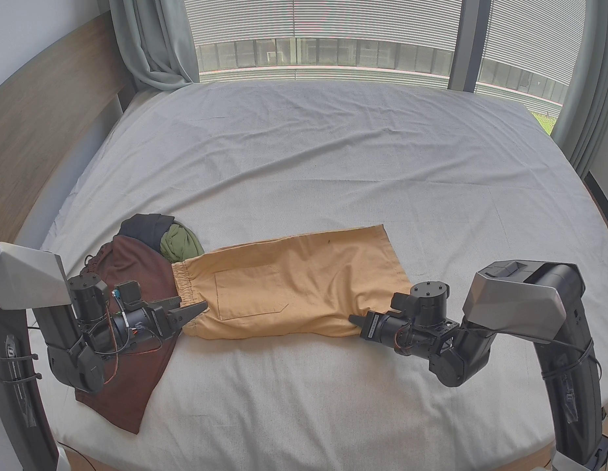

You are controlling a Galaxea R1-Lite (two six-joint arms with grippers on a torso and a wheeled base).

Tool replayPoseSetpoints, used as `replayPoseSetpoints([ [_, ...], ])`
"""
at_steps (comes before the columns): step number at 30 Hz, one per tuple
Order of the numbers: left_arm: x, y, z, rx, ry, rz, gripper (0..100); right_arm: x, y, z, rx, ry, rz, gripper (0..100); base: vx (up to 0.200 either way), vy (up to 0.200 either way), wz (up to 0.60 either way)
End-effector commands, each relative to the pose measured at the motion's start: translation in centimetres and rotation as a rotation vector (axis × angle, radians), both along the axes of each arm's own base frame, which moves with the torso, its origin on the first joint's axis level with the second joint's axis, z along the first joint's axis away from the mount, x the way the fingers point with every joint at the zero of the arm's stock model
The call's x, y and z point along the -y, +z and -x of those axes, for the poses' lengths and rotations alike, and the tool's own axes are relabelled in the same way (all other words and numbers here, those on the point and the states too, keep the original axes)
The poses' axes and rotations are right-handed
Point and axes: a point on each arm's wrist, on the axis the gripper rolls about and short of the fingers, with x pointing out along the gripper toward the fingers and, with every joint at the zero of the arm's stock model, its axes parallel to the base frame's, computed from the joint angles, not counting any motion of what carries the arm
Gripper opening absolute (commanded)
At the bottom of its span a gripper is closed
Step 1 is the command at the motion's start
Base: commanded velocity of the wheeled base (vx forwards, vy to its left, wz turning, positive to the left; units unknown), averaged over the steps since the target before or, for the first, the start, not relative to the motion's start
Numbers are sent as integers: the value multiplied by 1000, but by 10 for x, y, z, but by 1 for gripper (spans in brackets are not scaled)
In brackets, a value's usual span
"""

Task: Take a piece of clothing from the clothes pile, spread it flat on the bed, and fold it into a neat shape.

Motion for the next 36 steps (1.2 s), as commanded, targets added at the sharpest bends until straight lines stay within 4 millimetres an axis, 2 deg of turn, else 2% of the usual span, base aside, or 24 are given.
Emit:
replayPoseSetpoints([
  [1,-1,-1,0,-2,1,1,100,9,19,16,5,10,25,0,0,0,0],
  [7,0,2,0,3,-3,4,100,30,29,53,-16,28,98,0,0,0,0],
  [20,4,2,0,-7,-10,17,100,57,16,102,-95,-33,206,0,0,0,0],
  [32,10,-3,5,-92,-13,83,100,61,5,106,-88,-30,216,0,0,0,0],
  [33,12,-4,6,-98,-18,82,100,61,5,107,-85,-27,223,100,0,0,0],
  [36,14,-8,6,-111,-26,80,100,61,5,108,-87,-25,226,100,0,0,0],
])
